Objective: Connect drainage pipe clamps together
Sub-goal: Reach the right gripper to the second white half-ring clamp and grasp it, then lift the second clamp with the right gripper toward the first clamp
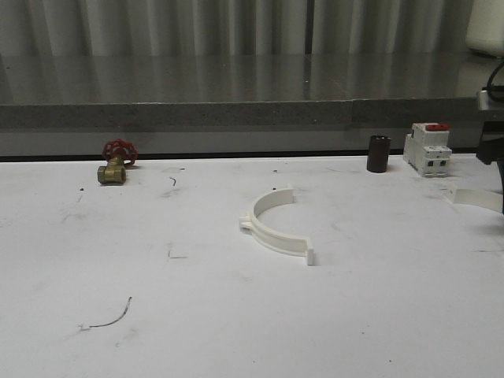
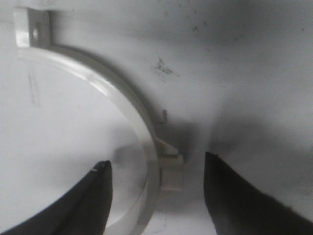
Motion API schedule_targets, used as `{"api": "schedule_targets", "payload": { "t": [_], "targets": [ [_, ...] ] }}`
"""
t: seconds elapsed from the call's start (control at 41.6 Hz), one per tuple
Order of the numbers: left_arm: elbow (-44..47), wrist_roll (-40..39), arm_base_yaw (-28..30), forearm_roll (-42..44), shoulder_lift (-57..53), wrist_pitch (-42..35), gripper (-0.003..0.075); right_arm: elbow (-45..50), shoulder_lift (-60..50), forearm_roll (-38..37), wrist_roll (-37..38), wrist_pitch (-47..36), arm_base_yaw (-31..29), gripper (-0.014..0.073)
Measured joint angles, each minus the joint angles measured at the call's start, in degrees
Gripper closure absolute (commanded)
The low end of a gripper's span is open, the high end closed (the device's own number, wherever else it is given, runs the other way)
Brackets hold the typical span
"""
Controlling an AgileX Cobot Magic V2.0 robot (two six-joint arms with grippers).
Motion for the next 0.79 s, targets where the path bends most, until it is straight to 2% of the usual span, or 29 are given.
{"api": "schedule_targets", "payload": {
  "t": [0.12,0.217,0.529,0.794],
  "targets": [
    [0.0,0.0,0.0,0.0,0.0,0.0,0.0386,0.0,0.8,0.1,0.0,-0.5,0.0,0.0316],
    [0.0,0.0,0.0,0.0,0.0,0.0,0.0386,0.0,1.0,0.2,0.0,-0.5,0.0,0.0400],
    [0.0,0.0,0.0,0.0,0.0,0.0,0.0386,-0.1,0.9,0.2,0.0,-0.3,0.2,0.0411],
    [0.0,0.0,0.0,0.0,0.0,0.1,0.0386,-0.1,-8.7,1.0,0.0,1.8,3.0,0.0411]
  ]
}}
